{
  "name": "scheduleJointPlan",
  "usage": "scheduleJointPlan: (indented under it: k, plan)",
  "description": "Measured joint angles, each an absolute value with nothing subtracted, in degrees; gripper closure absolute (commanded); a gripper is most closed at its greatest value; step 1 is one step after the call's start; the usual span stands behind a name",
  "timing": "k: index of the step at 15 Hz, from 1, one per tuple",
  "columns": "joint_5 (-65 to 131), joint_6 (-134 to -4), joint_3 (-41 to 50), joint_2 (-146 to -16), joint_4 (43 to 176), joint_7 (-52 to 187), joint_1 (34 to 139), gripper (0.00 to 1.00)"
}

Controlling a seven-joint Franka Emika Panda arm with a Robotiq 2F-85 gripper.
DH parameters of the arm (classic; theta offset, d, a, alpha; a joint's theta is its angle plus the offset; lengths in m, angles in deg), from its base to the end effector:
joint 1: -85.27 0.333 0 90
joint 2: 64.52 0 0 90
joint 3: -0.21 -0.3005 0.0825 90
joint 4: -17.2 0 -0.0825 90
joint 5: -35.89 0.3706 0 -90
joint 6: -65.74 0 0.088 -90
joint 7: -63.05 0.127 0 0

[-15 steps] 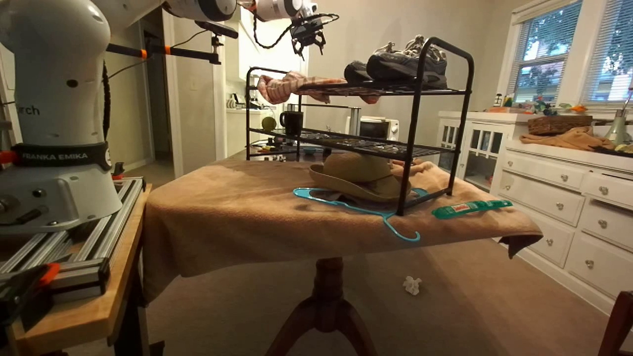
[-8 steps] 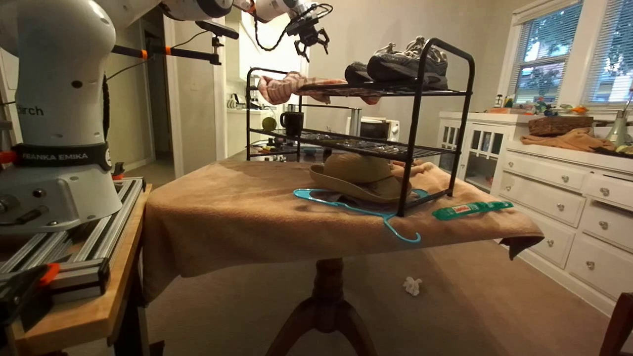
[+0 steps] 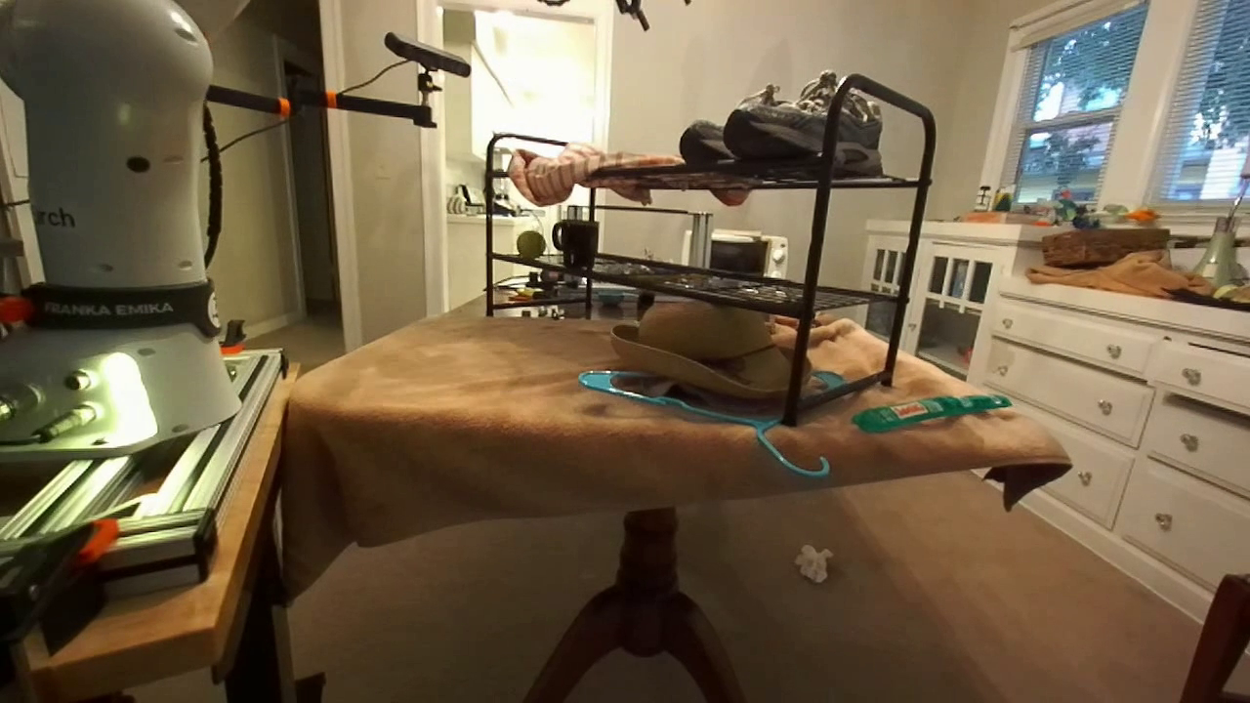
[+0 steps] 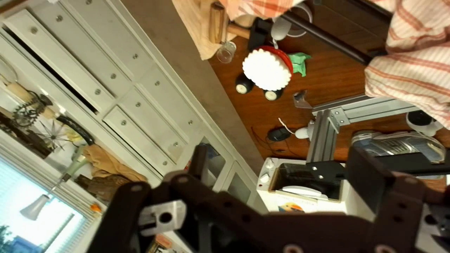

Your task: Straighten the towel on the rack

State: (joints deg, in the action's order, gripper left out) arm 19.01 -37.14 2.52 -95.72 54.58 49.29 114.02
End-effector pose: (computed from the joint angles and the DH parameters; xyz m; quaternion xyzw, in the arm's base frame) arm 0.6204 0.2879 0.7091 0.8879 0.3194 0.3078 0.1221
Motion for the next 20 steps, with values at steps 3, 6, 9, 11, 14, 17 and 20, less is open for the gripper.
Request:
scheduleJointPlan:
  k: [3,6,9,11,14,17,20]
  plan:
    - [19.04,-32.56,2.58,-90.66,57.66,47.96,111.34,0.0]
    - [19.95,-31.1,2.46,-85.66,63.16,45.6,109.63,0.0]
    - [22.04,-29.66,2.28,-79.45,70.41,43.27,108.81,0.0]
    - [24.1,-28.58,2.26,-74.93,75.4,41.37,108.34,0.0]
    - [25.95,-27.09,2.39,-68.11,83.09,37.98,107.5,0.0]
    - [28.42,-26.76,3.0,-61.41,91.33,34.71,106.77,0.0]
    - [32.14,-26.85,4.56,-54.77,99.64,31.22,106.44,0.0]
